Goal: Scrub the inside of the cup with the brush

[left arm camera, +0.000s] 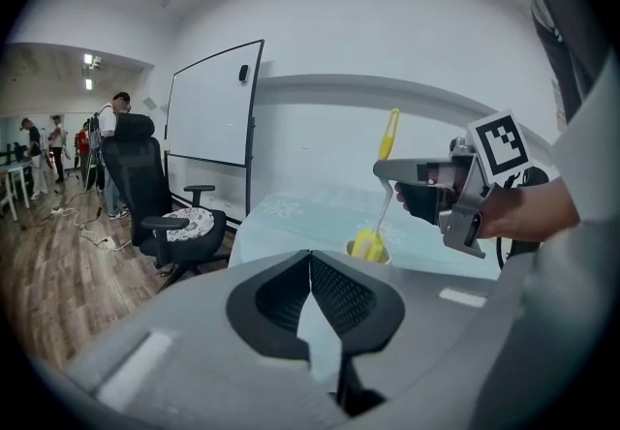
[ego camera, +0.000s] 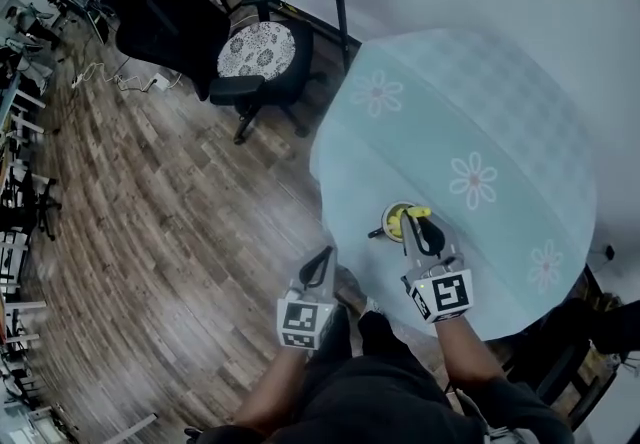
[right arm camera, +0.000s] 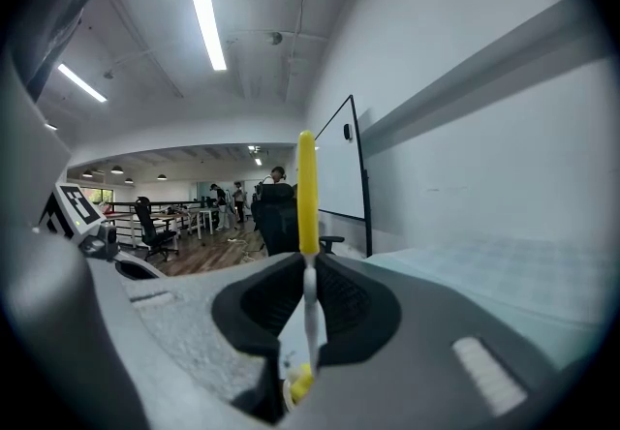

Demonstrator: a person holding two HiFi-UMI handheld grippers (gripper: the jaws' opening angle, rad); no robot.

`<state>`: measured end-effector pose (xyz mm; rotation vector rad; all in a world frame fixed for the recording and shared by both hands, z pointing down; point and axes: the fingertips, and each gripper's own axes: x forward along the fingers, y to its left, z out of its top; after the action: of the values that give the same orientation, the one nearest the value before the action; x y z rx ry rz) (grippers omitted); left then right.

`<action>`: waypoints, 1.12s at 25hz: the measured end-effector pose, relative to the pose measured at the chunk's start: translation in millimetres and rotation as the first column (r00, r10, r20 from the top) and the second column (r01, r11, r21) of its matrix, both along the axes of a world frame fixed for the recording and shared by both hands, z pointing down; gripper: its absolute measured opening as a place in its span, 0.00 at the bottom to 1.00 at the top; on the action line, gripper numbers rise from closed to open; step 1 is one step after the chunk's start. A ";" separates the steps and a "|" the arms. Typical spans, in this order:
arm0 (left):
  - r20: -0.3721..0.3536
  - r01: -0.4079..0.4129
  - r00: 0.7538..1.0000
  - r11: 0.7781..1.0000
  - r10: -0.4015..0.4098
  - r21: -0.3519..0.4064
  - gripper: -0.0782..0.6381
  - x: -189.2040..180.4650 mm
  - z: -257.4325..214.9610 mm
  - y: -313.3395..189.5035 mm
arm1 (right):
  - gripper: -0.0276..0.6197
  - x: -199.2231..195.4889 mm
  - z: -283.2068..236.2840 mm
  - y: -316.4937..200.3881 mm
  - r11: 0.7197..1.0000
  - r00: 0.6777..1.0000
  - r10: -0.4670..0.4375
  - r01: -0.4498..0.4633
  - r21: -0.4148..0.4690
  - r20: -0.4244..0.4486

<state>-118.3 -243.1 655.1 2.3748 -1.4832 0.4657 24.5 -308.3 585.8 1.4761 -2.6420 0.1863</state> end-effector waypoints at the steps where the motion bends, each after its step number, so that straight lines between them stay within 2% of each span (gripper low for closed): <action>1: 0.001 0.001 1.000 1.000 -0.001 -0.001 0.12 -2.3 -0.1 0.2 | 0.10 -2.3 -0.9 -1.5 1.000 1.000 -0.002 0.002 0.002 0.001; 10: 0.000 0.008 1.000 1.000 -0.008 0.000 0.12 -10.4 -6.0 -4.0 | 0.10 -3.7 -4.6 -11.7 1.000 1.000 0.023 -0.022 0.005 -0.010; 16: -0.007 0.012 1.000 0.999 -0.012 0.035 0.12 -10.0 -18.7 -18.4 | 0.10 4.8 -4.3 -15.0 0.998 0.998 0.058 -0.058 0.001 -0.014; 21: -0.005 -0.023 1.000 0.999 0.023 0.034 0.12 -4.2 -19.4 -20.3 | 0.10 10.9 -3.9 -8.5 0.997 0.997 0.074 -0.074 0.006 -0.014; 28: -0.014 -0.088 0.996 0.996 0.088 0.031 0.12 21.7 -15.5 -23.8 | 0.10 31.6 2.4 -5.3 0.992 0.992 0.122 -0.122 -0.008 -0.017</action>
<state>-96.6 -266.9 639.6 2.4696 -1.3932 0.4482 56.1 -313.6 588.2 1.6301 -2.5358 0.1958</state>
